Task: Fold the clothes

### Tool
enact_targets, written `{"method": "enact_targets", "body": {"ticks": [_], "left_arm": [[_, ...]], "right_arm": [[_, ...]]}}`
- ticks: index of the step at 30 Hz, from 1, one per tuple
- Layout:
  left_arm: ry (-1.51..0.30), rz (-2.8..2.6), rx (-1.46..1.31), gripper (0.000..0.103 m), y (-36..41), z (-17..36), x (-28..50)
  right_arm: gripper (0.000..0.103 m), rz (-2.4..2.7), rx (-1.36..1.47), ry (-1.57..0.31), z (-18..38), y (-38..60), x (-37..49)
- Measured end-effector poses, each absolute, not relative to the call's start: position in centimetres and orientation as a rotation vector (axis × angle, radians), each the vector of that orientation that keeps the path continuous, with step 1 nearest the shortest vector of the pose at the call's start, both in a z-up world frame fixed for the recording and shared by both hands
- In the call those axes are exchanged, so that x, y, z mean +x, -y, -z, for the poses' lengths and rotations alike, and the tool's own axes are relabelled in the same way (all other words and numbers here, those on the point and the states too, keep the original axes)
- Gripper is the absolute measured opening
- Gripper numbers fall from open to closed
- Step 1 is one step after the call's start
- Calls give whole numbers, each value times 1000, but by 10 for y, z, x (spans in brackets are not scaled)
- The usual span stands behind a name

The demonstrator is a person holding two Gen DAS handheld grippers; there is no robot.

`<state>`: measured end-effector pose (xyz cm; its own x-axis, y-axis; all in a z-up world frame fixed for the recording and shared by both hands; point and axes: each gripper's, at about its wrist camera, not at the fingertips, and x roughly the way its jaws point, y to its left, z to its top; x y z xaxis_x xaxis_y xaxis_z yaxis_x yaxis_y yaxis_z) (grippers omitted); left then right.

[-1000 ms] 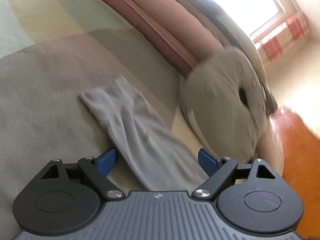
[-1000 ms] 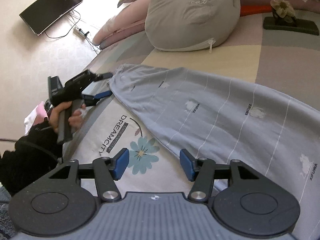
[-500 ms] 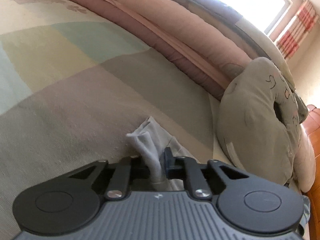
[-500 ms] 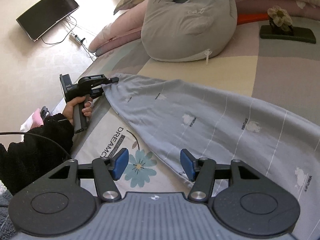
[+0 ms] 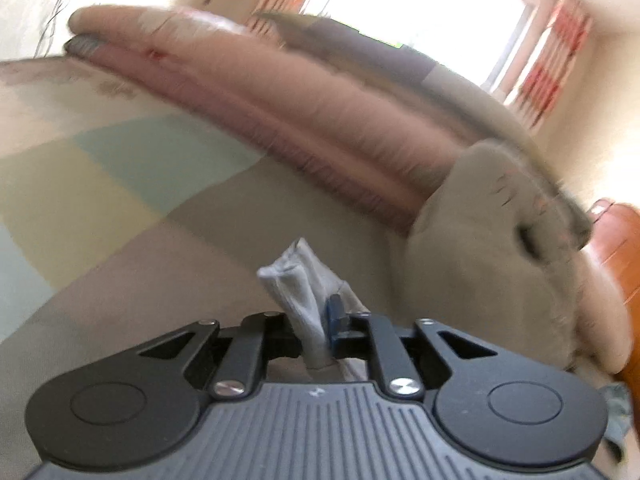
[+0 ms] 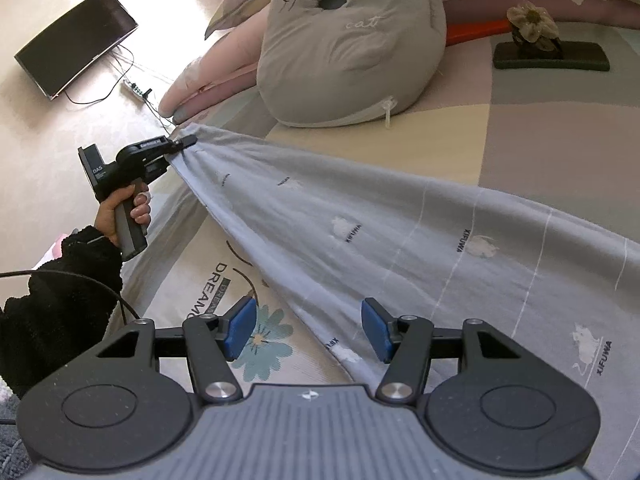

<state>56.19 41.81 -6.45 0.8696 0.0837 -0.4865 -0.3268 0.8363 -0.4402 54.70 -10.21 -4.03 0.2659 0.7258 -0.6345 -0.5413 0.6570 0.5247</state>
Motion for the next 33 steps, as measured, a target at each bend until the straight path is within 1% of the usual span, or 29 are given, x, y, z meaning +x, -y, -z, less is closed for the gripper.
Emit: {"method": "enact_targets", "body": {"ticks": [2, 3, 5, 7, 10, 12, 14, 16, 20, 23, 25, 26, 29, 33], "left_arm": [[-573, -274, -547, 17, -426, 77, 570], [-590, -298, -540, 17, -428, 81, 570], [-570, -318, -522, 30, -432, 75, 564], [-577, -404, -449, 37, -435, 63, 561], [-609, -419, -327, 37, -429, 46, 559], [-633, -371, -239, 40, -413, 36, 560], [-658, -292, -172, 47, -386, 29, 557], [-679, -209, -117, 50, -358, 26, 551], [-697, 8, -61, 56, -292, 25, 546], [-693, 119, -3, 57, -248, 27, 542], [-698, 164, 29, 57, -225, 28, 538], [-702, 188, 38, 58, -216, 31, 538], [-718, 236, 70, 58, -193, 39, 542], [-756, 267, 72, 58, -181, 50, 544]], "right_arm": [[64, -851, 207, -980, 42, 102, 548], [64, -846, 199, -973, 41, 103, 548], [64, -835, 184, -959, 39, 105, 548], [64, -820, 169, -942, 36, 107, 549], [64, -765, 117, -899, 29, 109, 558], [63, -727, 40, -860, 24, 106, 565], [62, -703, -6, -827, 21, 103, 575], [62, -678, -52, -794, 17, 99, 585], [62, -715, -14, -811, 28, 89, 604], [63, -698, -13, -862, 51, 82, 608], [66, -705, -13, -897, 62, 80, 605], [68, -738, -11, -918, 62, 79, 602], [67, -804, -52, -956, 57, 78, 594], [66, -777, -98, -870, 35, 86, 604]]}}
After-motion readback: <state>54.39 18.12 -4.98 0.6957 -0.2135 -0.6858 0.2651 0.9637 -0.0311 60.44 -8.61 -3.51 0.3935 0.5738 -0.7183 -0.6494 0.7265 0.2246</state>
